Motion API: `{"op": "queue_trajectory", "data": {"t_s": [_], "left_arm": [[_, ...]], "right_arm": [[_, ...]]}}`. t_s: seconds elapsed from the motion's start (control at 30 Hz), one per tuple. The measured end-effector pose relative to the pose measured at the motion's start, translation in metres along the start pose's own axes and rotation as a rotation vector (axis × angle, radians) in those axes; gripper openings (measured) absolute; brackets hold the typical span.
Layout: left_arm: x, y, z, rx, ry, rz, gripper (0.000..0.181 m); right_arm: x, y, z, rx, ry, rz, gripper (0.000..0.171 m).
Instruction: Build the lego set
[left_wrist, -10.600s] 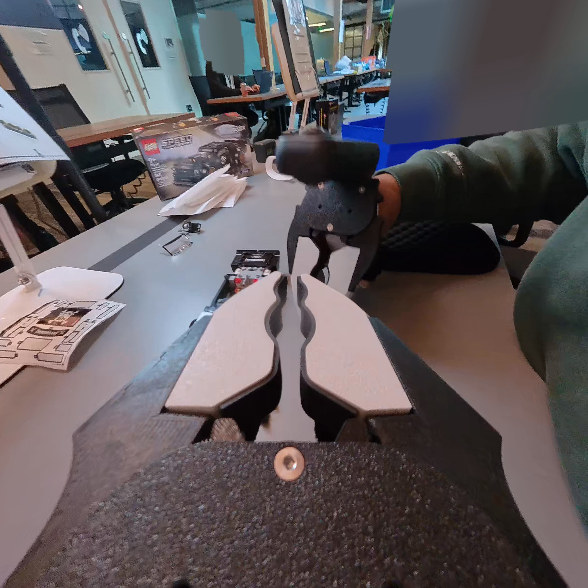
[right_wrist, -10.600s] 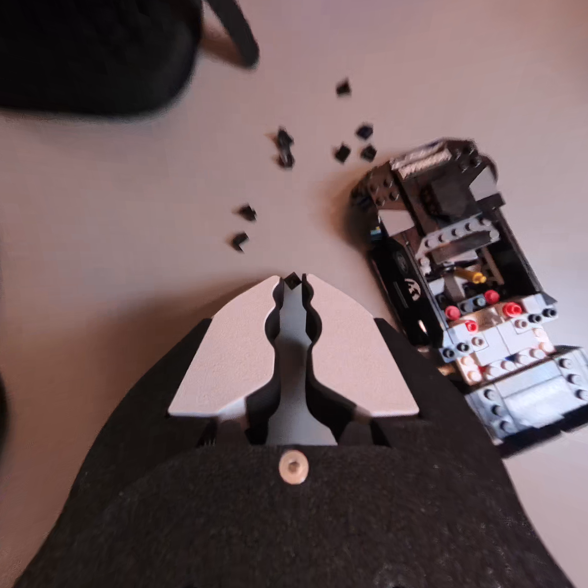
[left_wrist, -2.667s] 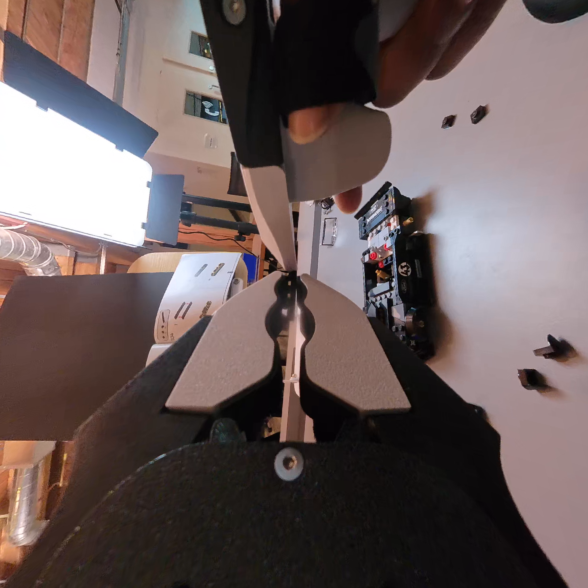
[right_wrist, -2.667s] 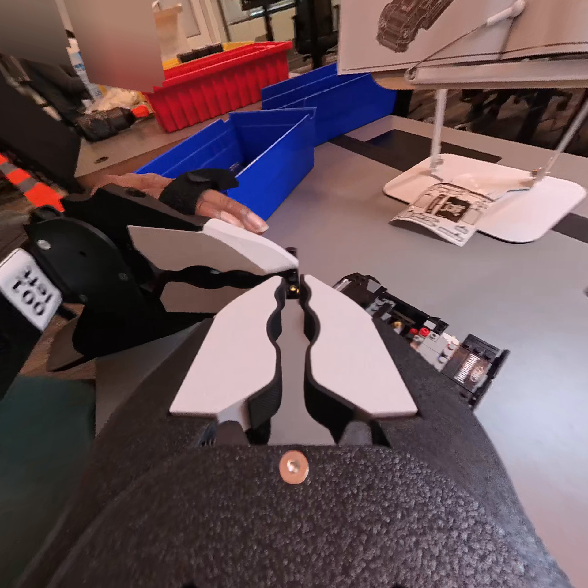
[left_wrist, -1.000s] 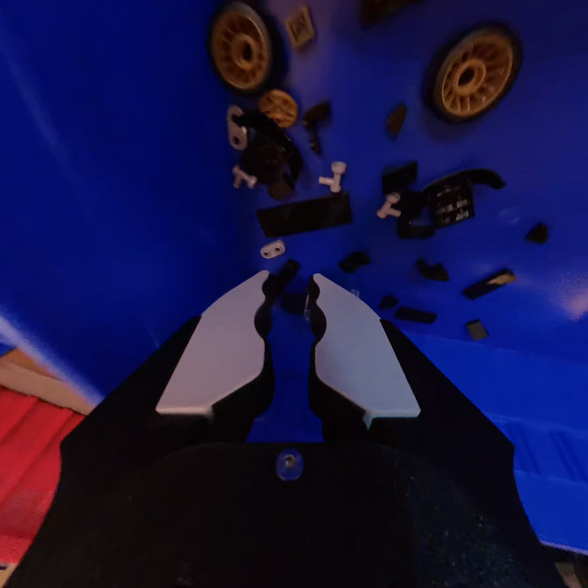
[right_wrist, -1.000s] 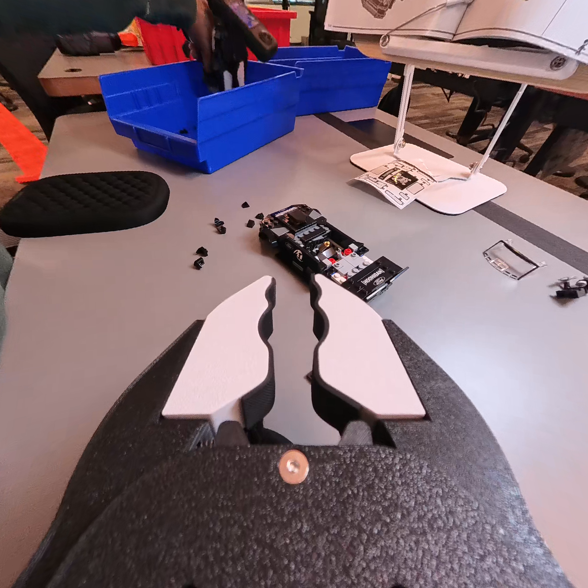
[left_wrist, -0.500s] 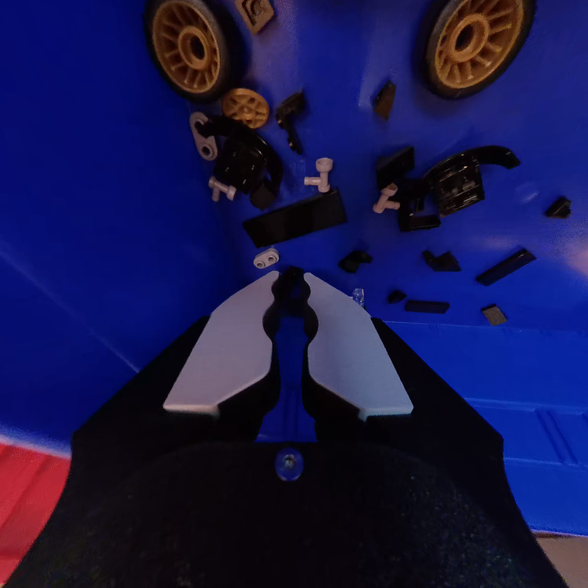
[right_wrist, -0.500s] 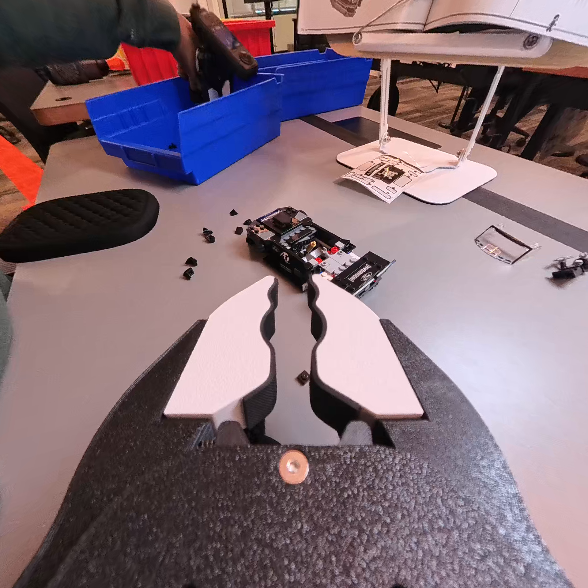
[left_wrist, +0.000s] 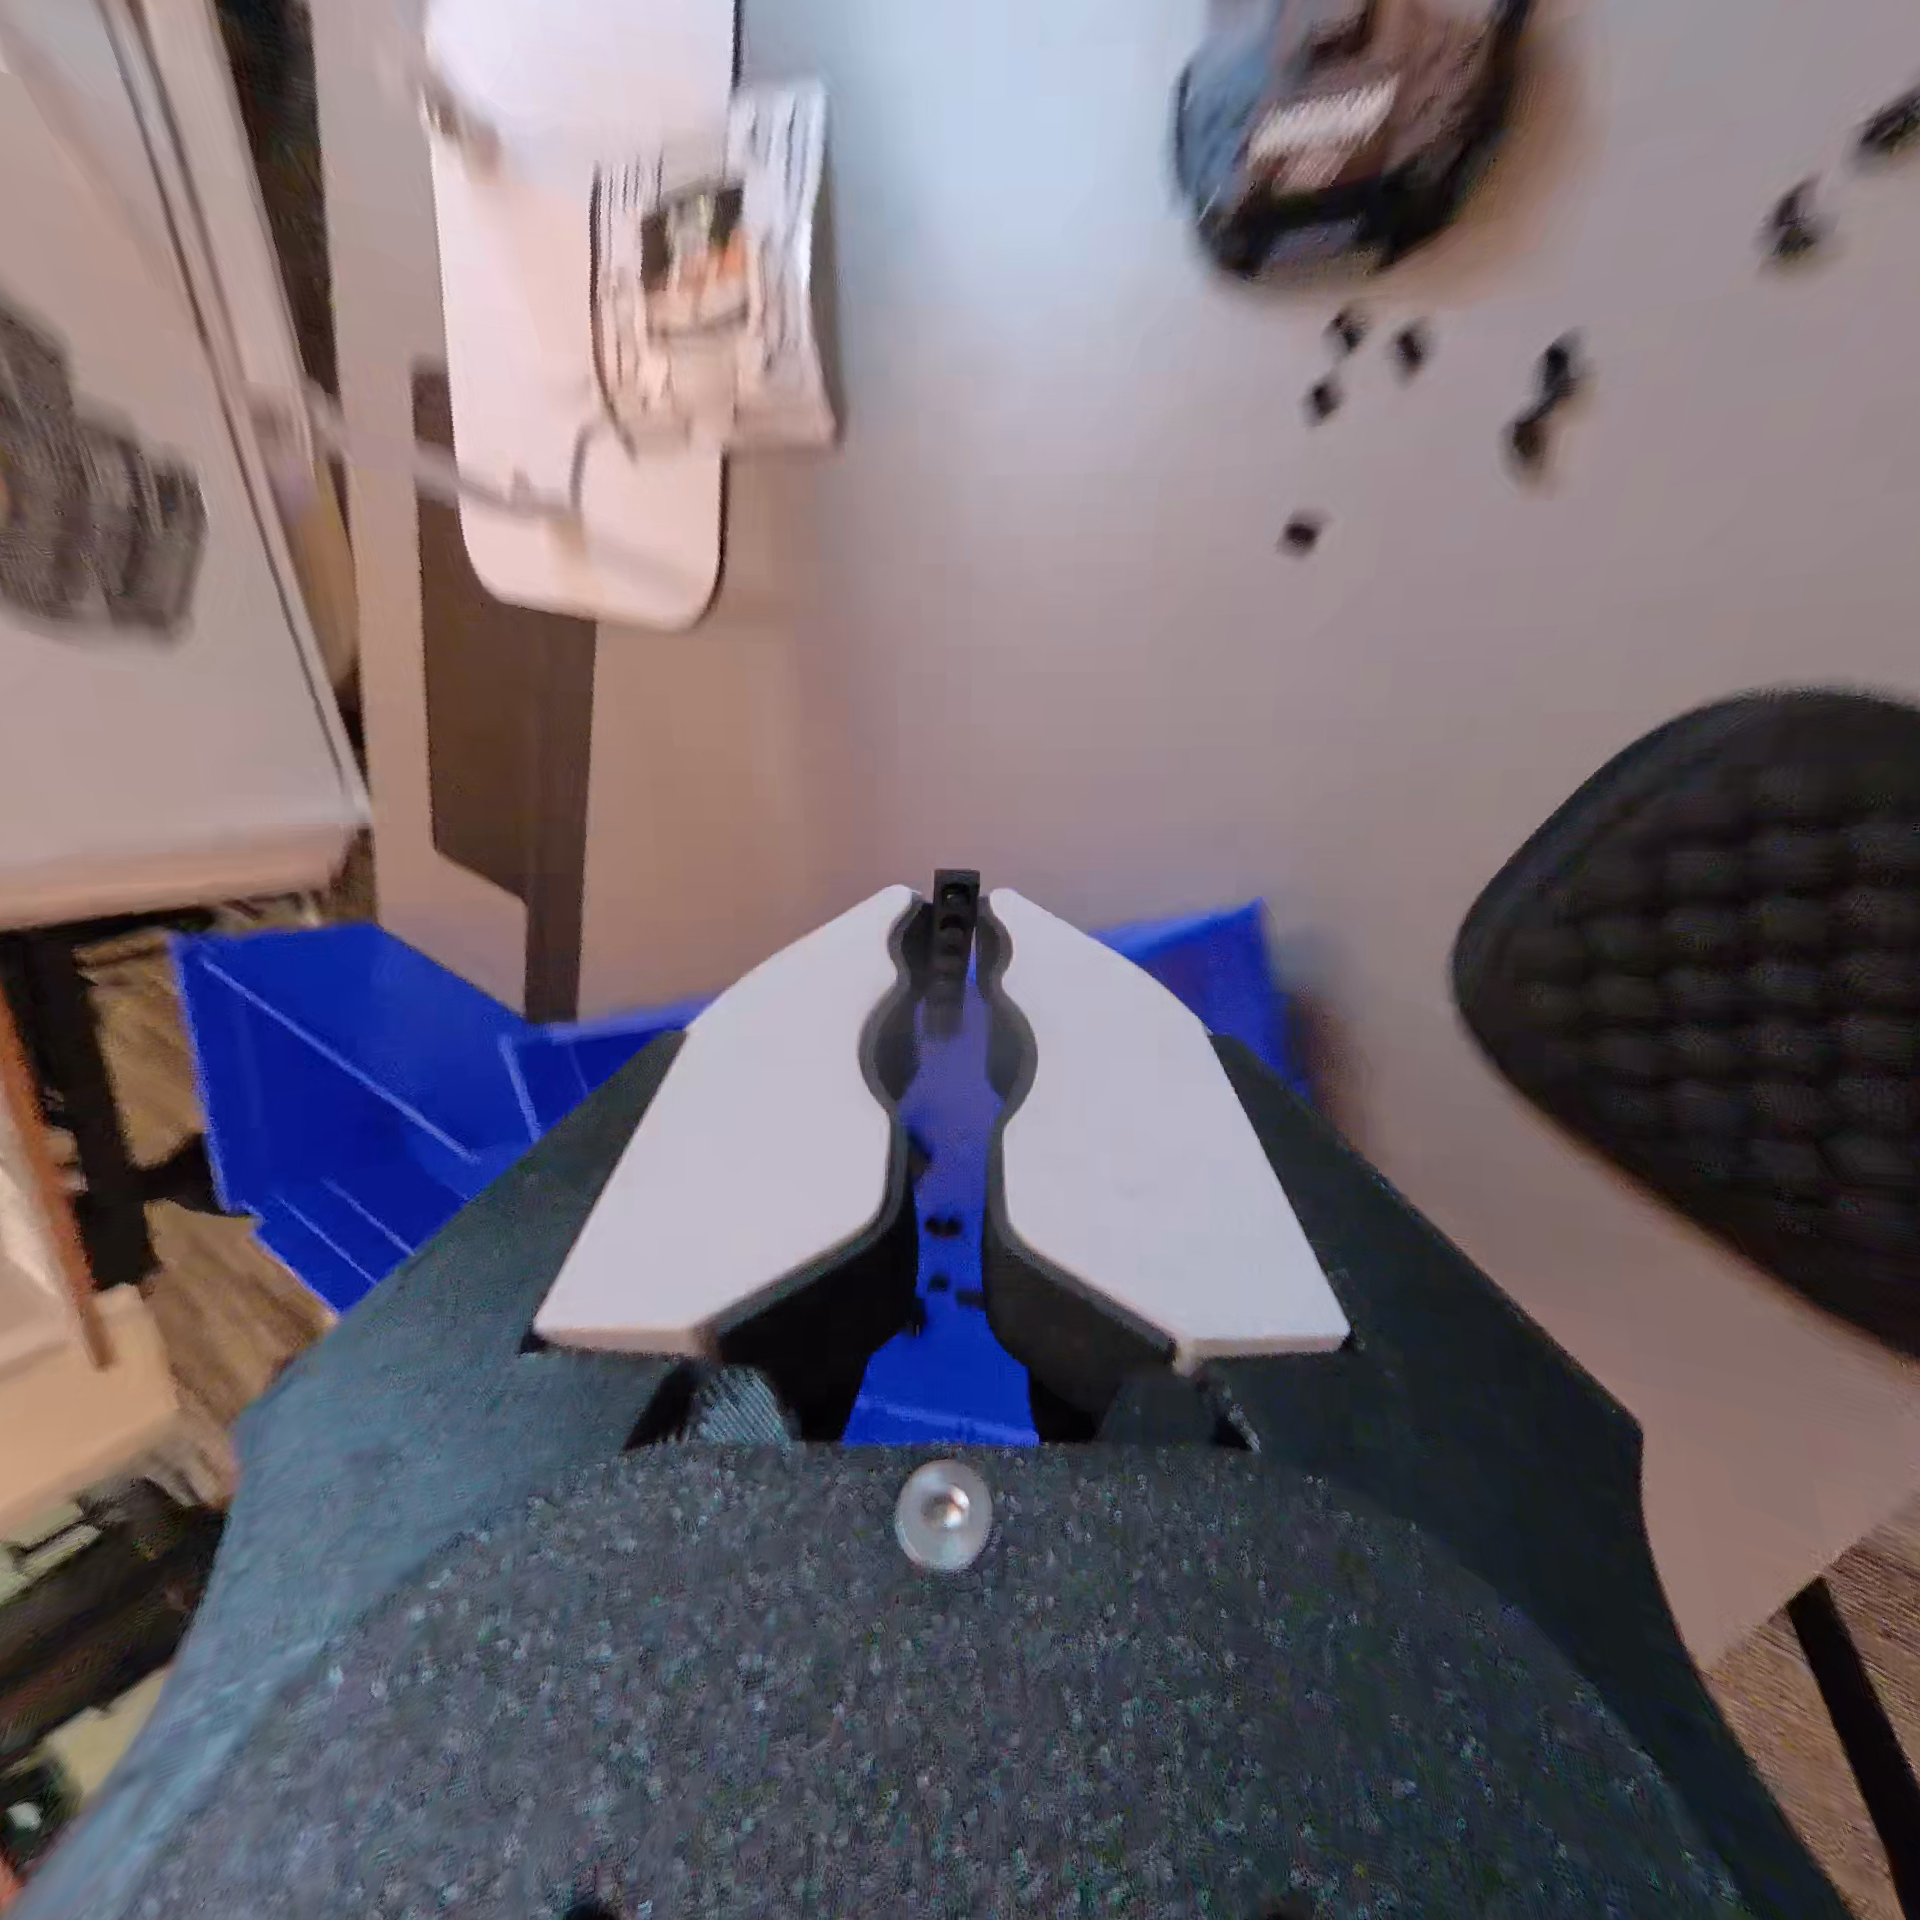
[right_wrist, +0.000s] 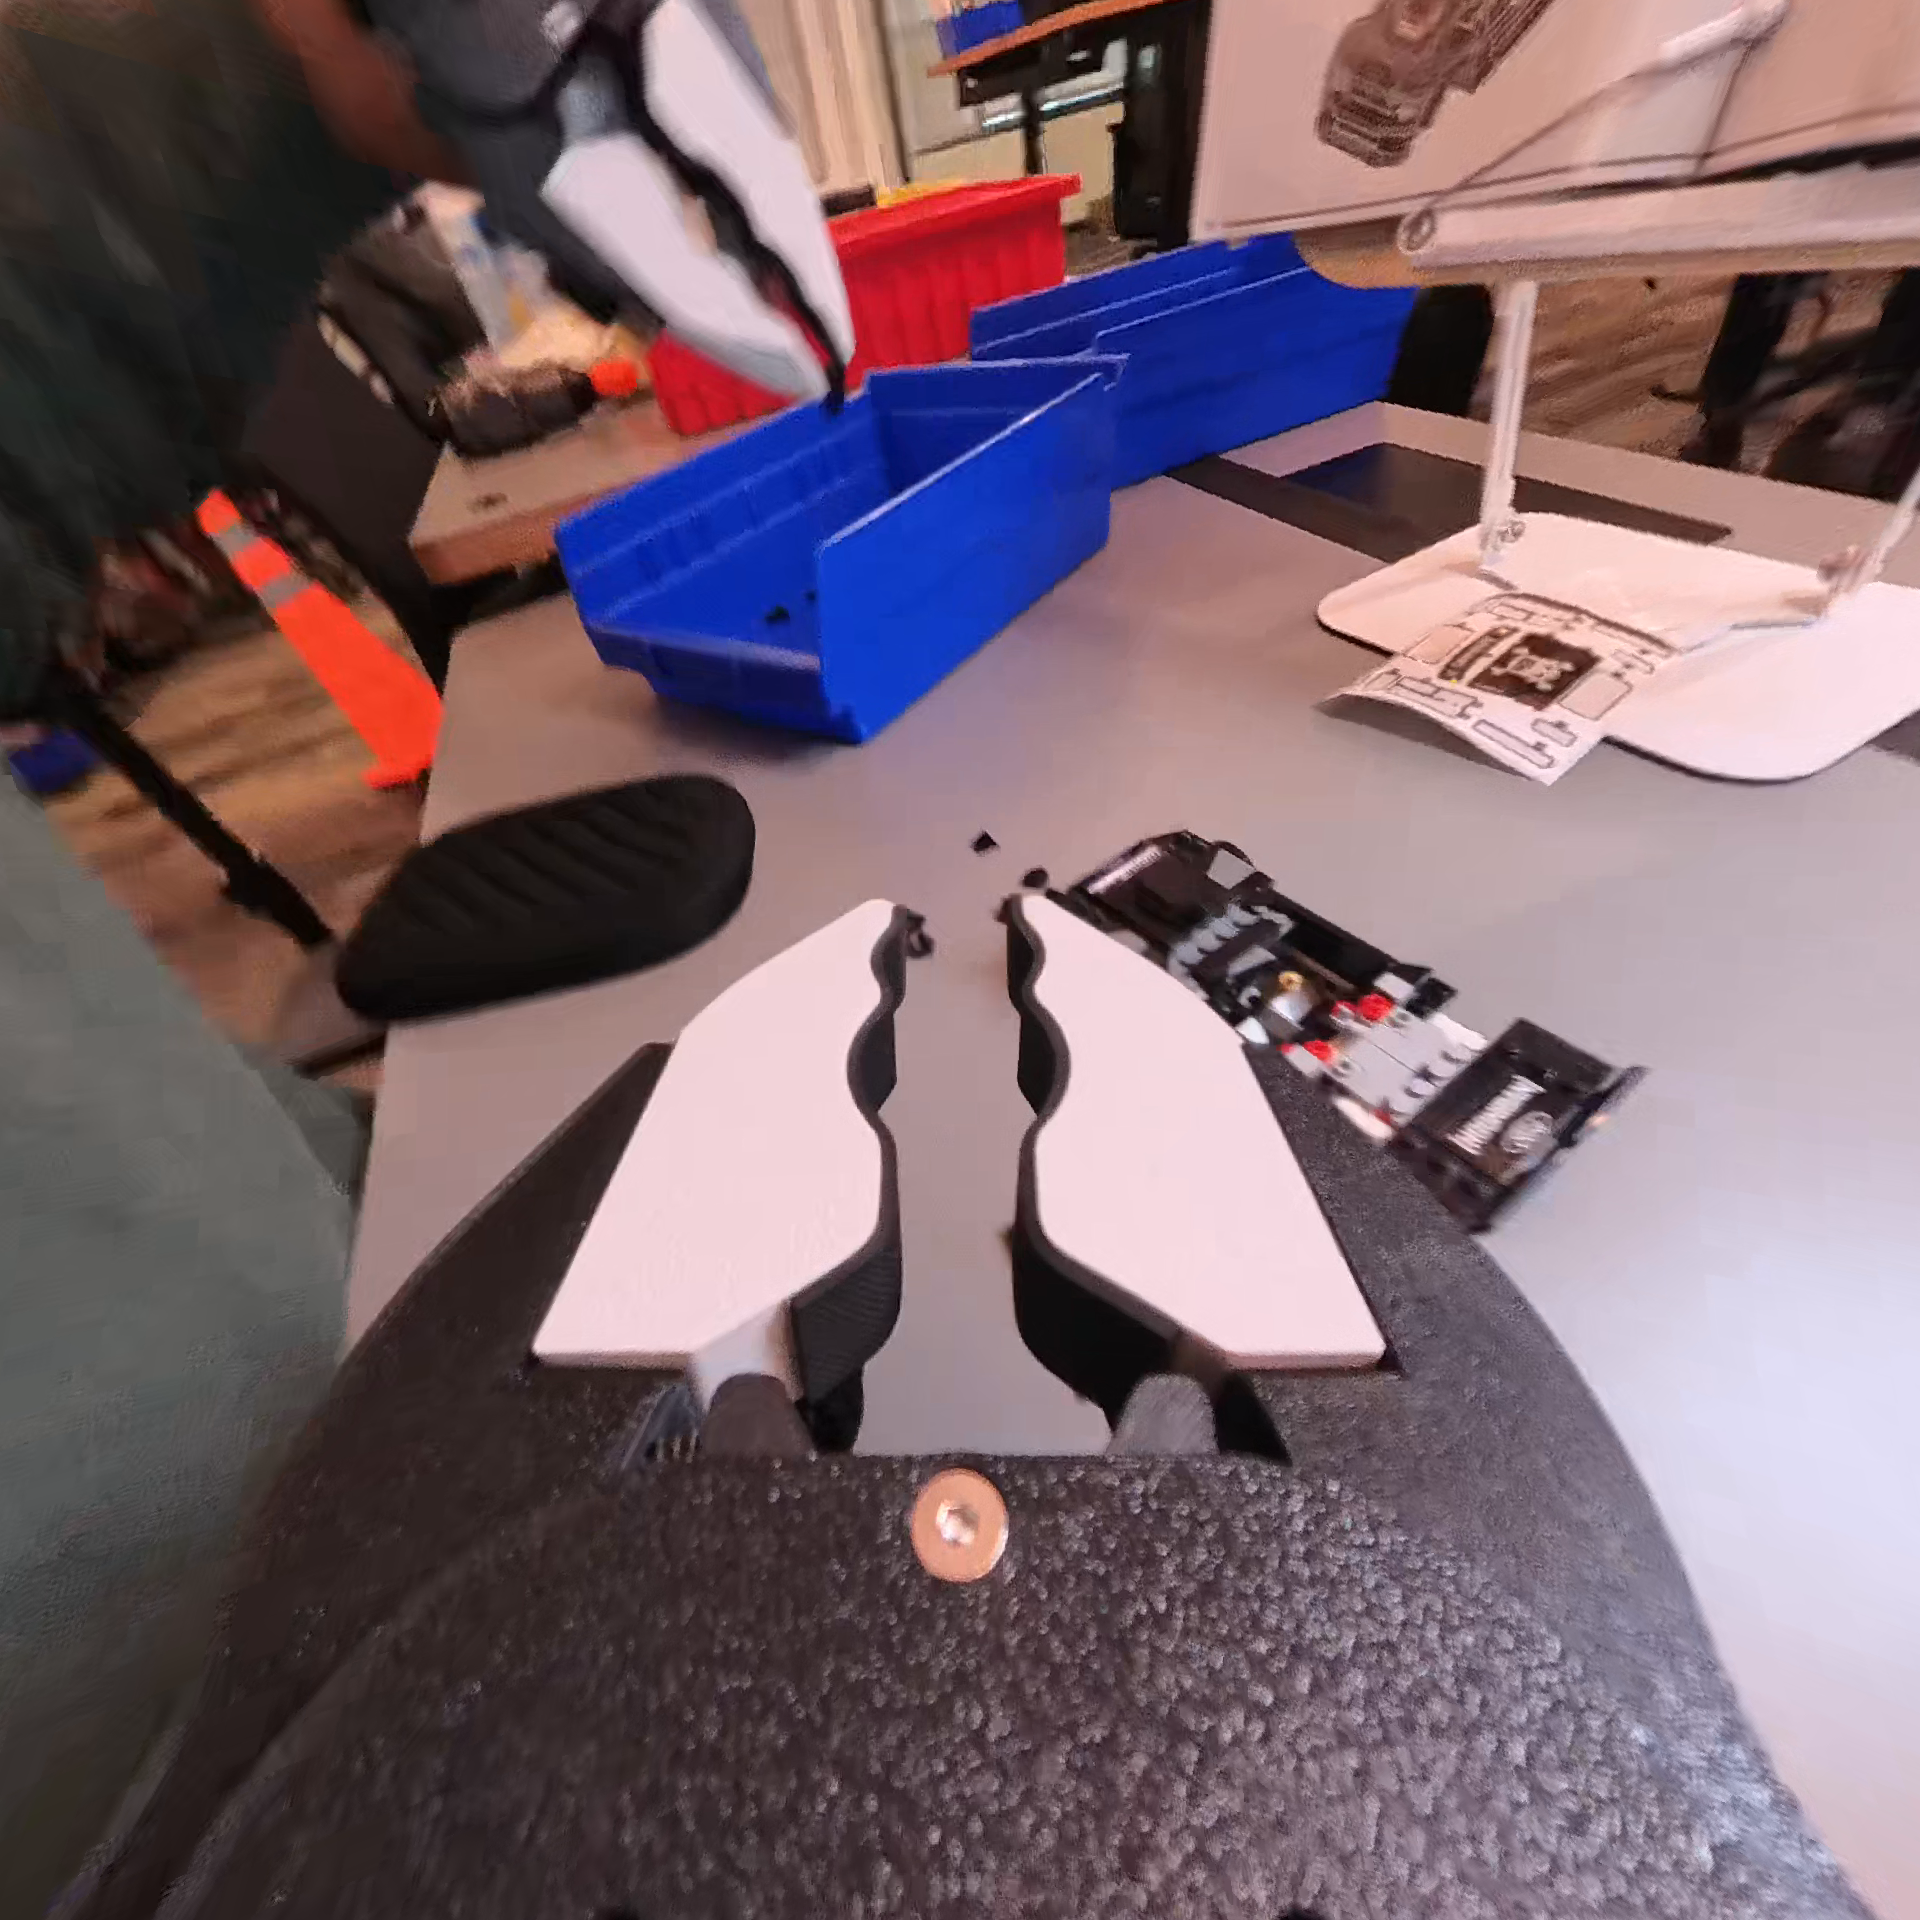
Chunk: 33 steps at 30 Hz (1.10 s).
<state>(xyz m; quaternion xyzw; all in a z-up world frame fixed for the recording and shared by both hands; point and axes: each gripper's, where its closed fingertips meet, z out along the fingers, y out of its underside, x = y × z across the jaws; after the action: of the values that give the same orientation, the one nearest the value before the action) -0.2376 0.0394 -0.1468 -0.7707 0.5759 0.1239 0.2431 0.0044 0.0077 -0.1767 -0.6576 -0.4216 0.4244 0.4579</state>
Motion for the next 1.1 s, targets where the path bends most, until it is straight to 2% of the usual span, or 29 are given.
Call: {"op": "queue_trajectory", "data": {"t_s": [0.2,0.4,0.53,0.8,0.9,0.97,1.1], "left_arm": [[0.072,-0.115,0.001,0.15,-0.007,0.127,0.009],[0.112,-0.175,0.007,0.284,-0.038,0.198,0.008],[0.119,-0.186,0.012,0.305,-0.065,0.223,0.008],[0.124,-0.191,0.012,0.315,-0.091,0.269,0.008],[0.126,-0.194,0.01,0.328,-0.098,0.283,0.008],[0.126,-0.194,0.011,0.328,-0.112,0.294,0.008],[0.127,-0.194,0.01,0.355,-0.112,0.284,0.008]], "right_arm": [[-0.028,-0.026,0.032,0.129,-0.046,0.385,0.021],[-0.03,-0.031,0.027,0.209,-0.063,0.495,0.02],[-0.033,-0.022,0.019,0.167,-0.143,0.57,0.011],[-0.036,-0.016,0.013,0.151,-0.28,0.682,0.011],[-0.036,-0.018,0.011,0.165,-0.298,0.694,0.014],[-0.035,-0.015,0.012,0.149,-0.281,0.688,0.006],[-0.035,-0.013,0.011,0.143,-0.286,0.678,0.004]]}}
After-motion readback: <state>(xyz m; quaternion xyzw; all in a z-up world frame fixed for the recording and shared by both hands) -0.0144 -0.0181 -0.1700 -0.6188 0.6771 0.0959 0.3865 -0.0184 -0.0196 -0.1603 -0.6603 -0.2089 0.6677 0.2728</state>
